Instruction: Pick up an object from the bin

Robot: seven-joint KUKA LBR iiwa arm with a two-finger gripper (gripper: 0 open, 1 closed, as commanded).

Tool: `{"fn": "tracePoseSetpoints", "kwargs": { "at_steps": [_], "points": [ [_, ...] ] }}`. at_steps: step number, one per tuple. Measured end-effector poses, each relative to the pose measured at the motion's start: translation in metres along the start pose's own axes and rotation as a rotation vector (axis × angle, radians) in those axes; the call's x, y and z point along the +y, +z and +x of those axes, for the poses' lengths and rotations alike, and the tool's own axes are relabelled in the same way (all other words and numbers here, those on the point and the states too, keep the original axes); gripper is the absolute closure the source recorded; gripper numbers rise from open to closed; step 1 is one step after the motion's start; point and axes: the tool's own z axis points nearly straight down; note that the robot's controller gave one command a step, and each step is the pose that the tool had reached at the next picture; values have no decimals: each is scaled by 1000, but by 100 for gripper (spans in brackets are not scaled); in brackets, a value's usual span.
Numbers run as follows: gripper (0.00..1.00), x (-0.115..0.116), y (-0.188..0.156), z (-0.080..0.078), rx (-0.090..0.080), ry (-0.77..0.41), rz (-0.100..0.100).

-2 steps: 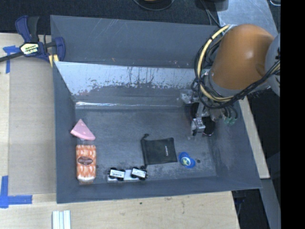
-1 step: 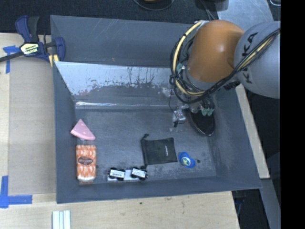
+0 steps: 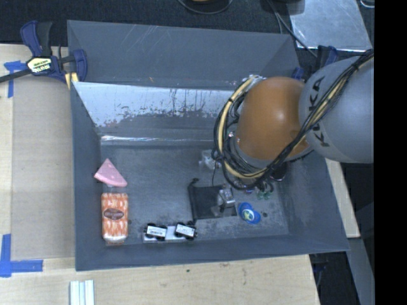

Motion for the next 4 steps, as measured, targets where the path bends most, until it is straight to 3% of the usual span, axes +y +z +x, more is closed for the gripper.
{"fn": "tracePoseSetpoints", "kwargs": {
  "at_steps": [1, 2, 3, 4],
  "points": [
    [0, -23, 3, -12, -13, -74, 1],
    [0, -6, 45, -12, -4, 25, 0],
    [100, -7, 65, -28, -20, -97, 2],
    [100, -7, 65, -28, -20, -96, 2]
  ]
}}
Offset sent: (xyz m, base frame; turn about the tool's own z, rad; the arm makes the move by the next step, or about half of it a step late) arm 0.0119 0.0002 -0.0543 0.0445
